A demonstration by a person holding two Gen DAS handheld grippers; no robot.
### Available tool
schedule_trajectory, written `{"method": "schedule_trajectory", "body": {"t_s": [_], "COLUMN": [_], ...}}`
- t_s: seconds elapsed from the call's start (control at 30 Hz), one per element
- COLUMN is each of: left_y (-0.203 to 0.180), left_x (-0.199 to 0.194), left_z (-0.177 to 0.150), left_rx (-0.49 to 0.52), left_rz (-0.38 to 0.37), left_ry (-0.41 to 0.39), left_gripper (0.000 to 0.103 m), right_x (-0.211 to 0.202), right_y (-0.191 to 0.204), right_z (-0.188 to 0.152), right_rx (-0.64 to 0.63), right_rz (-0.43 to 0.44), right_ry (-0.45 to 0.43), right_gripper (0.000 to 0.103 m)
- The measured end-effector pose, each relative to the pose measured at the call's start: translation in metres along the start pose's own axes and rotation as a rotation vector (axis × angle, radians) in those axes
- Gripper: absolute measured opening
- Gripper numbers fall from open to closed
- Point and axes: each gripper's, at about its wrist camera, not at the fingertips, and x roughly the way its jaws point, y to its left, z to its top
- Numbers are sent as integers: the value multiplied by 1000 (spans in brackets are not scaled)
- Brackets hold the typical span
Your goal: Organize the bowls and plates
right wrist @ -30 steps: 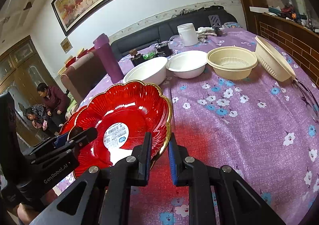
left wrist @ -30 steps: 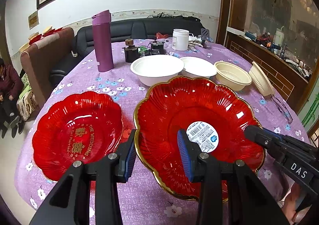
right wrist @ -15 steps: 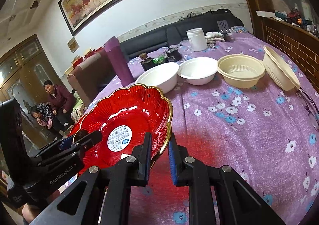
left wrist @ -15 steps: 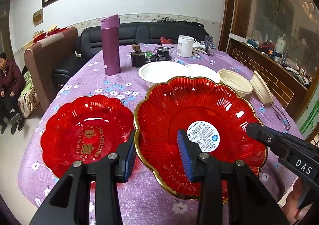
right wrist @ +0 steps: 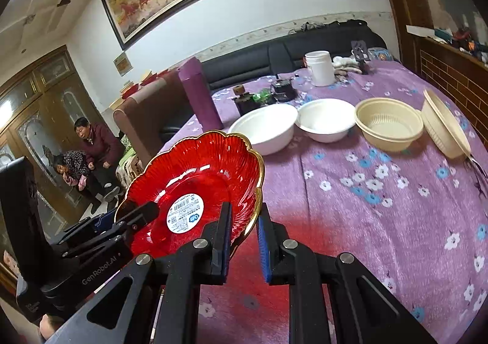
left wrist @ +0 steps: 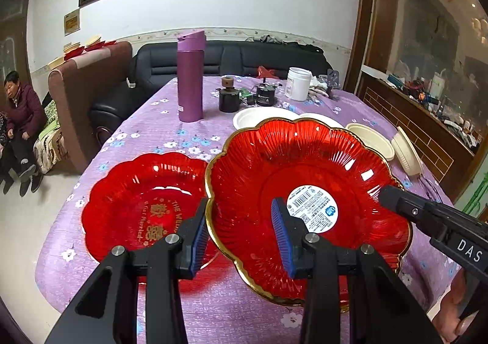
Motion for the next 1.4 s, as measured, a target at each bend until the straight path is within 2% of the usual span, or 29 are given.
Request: {"method": "schedule_trajectory", "body": {"t_s": [0.7, 1.4], "left_y": [66, 127], "left_x": [-15, 4], "left_z": [7, -1], "left_rx": [-119, -222], "left_rz": [63, 138], "left_ry": [-38, 14], "left_gripper": [38, 38], "right_x": [40, 106], "right_y": [54, 94], "right_z": [21, 28], "right_rx": [-82, -80], "right_rz": [43, 94], "right_ry": [50, 173], "right_gripper": [17, 17]}}
